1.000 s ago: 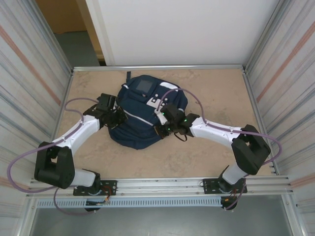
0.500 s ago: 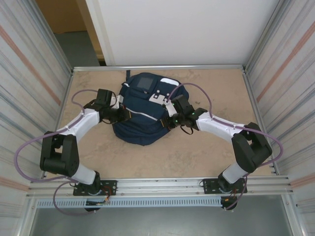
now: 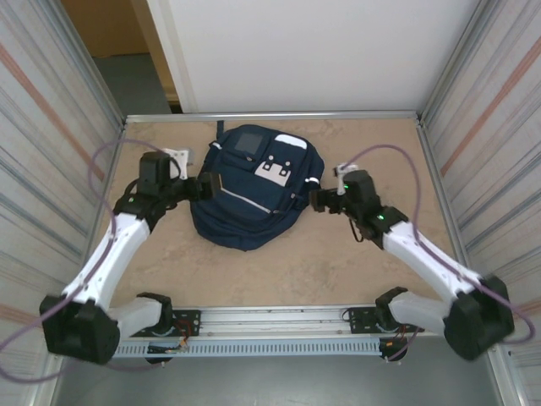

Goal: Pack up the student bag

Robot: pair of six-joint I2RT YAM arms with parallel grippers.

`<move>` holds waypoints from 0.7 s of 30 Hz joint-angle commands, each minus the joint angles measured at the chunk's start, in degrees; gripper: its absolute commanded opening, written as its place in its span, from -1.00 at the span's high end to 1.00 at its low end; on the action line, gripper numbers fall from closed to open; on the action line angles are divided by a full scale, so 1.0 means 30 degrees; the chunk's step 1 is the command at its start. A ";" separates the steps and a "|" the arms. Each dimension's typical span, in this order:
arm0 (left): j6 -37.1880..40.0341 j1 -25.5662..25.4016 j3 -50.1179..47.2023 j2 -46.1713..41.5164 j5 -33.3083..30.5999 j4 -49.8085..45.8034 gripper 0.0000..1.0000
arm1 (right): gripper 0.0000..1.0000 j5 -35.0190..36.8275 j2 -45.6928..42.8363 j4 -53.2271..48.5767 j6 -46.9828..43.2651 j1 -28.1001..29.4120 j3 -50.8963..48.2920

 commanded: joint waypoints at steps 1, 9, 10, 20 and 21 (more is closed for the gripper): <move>0.2111 0.0027 -0.4116 -0.1807 -0.4113 0.4122 -0.97 | -0.98 0.5559 -0.2842 0.1741 0.0339 -0.0466 -0.2202; 0.6872 0.1183 -1.1361 -0.3487 -0.5308 1.3627 -0.97 | -0.98 0.1362 -0.5559 0.8190 -0.2656 -0.5240 -0.9051; 0.7153 0.1683 -1.1376 -0.3015 -0.4456 1.3647 -0.97 | -0.98 0.0814 -0.5399 0.9399 -0.2423 -0.5830 -0.9742; 0.5641 0.4718 -1.2299 0.4158 -0.0110 2.2891 -0.97 | -0.98 -0.1249 0.3208 1.6085 -0.2692 -0.7902 -0.8484; 0.5584 0.4826 -1.2244 0.4796 -0.0271 2.3604 -0.97 | -0.98 -0.1141 0.4436 1.6871 -0.3131 -0.7869 -0.7979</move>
